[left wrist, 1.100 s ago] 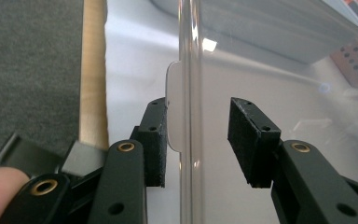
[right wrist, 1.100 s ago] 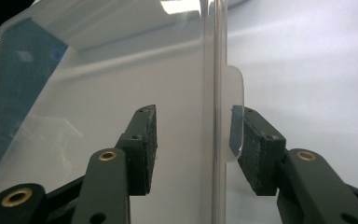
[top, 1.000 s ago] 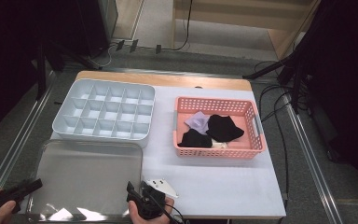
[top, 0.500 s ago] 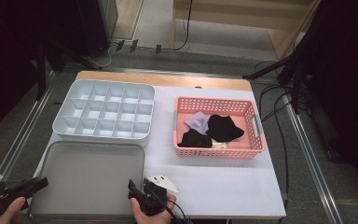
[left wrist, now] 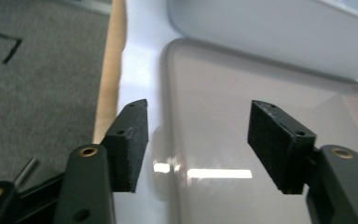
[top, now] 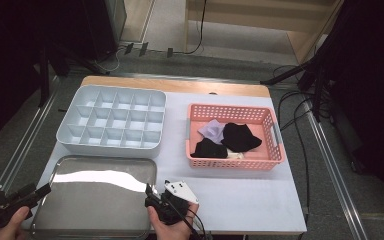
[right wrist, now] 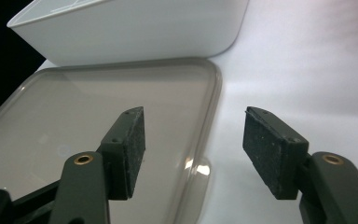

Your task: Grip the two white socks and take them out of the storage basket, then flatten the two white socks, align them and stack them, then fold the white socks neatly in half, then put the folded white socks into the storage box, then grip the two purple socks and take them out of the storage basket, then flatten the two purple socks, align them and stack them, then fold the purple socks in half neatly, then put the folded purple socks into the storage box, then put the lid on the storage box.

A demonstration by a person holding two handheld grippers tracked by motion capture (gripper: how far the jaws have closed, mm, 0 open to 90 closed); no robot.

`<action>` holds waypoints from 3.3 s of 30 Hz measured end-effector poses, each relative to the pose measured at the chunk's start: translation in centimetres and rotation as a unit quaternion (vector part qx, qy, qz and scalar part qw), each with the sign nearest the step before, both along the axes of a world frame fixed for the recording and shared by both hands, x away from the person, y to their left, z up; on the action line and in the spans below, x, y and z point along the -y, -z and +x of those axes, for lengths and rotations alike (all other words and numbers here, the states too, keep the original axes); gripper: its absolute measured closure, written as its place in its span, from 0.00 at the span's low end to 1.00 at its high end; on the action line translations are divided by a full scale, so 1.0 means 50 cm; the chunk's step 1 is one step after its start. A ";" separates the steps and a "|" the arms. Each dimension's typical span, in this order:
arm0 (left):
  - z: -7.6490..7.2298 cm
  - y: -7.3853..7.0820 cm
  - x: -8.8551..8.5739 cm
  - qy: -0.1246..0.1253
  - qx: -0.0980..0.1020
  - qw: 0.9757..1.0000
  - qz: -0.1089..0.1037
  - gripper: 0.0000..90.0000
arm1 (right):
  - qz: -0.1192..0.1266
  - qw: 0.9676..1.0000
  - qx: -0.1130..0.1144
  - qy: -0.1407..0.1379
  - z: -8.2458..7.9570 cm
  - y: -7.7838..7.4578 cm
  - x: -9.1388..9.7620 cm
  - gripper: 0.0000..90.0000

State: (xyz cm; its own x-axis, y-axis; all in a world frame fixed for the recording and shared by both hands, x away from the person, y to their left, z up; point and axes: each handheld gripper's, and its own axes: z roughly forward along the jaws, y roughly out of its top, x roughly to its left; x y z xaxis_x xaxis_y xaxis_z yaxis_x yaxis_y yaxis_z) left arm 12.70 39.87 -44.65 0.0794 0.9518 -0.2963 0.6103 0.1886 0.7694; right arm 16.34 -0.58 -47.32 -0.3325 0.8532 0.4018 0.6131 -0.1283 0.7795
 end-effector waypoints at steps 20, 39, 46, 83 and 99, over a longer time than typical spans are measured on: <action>0.045 -0.037 0.153 0.107 0.067 0.992 0.003 0.16 | -0.032 0.997 0.073 -0.016 0.014 -0.043 0.109 0.46; 0.104 -0.019 0.267 0.150 0.064 0.986 0.014 0.16 | -0.053 0.992 0.098 0.051 0.029 -0.036 0.298 0.48; 0.118 -0.017 0.291 0.151 0.073 0.986 0.006 0.16 | -0.060 0.988 0.111 0.088 0.040 -0.039 0.359 0.50; 0.145 0.030 0.292 0.128 0.062 0.988 0.051 0.23 | -0.118 0.988 0.064 0.073 0.213 -0.089 0.460 0.59; 0.143 0.037 0.292 0.132 0.062 0.988 0.048 0.24 | -0.125 0.992 0.008 0.010 0.272 -0.089 0.352 0.60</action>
State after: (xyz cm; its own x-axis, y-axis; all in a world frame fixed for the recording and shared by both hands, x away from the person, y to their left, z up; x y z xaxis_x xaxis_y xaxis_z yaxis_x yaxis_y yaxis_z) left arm 19.85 25.26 -46.51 0.3582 0.9167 -0.1772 0.5276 -0.0421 0.8485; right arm 29.96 -18.19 -42.87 -0.3186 0.9322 0.1719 0.5996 0.0577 0.7982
